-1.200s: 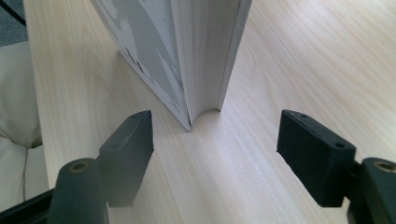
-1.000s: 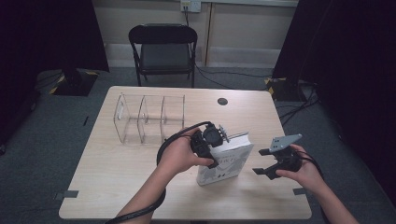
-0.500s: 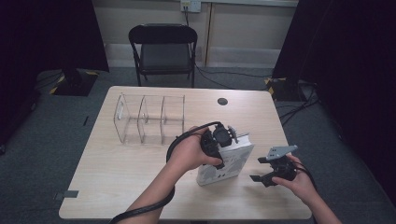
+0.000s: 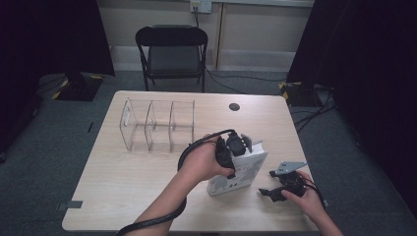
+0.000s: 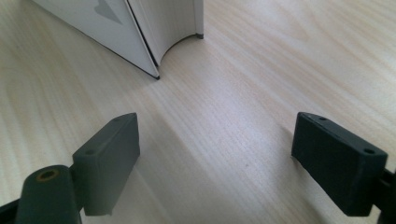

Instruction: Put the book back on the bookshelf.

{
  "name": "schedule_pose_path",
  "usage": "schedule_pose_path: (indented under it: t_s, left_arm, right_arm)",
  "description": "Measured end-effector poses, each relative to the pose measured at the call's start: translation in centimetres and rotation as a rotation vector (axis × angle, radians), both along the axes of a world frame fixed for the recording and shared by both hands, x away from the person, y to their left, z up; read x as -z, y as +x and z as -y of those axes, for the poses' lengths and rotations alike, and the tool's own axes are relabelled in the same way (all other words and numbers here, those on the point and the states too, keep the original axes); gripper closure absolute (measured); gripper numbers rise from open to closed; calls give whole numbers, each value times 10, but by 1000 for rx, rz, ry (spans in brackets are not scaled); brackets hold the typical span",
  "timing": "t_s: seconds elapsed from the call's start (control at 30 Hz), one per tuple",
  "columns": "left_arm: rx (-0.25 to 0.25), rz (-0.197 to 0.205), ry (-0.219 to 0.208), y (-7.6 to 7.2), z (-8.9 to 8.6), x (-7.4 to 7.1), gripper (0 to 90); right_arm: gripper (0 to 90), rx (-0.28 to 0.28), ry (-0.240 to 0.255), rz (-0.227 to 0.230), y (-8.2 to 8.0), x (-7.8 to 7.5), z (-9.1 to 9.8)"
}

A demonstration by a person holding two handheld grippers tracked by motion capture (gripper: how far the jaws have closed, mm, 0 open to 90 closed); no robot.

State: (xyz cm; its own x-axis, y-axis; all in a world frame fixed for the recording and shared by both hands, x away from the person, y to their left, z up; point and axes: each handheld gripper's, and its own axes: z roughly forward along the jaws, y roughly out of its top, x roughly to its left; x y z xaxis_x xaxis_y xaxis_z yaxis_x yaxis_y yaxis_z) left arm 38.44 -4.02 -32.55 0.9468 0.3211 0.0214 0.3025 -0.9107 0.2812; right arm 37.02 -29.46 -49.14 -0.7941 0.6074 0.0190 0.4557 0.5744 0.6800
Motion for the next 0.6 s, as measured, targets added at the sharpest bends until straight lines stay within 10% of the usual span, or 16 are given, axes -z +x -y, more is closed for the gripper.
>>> schedule_pose_path:
  t_s: [0.4,0.6]
  left_arm:
    - [-9,-4,-35,-1,-2,2,397]
    - [-9,-23,31,-4,3,1,448]
  right_arm:
    - [143,26,34,45,-5,6,1]
    - [143,32,49,57,-6,7,2]
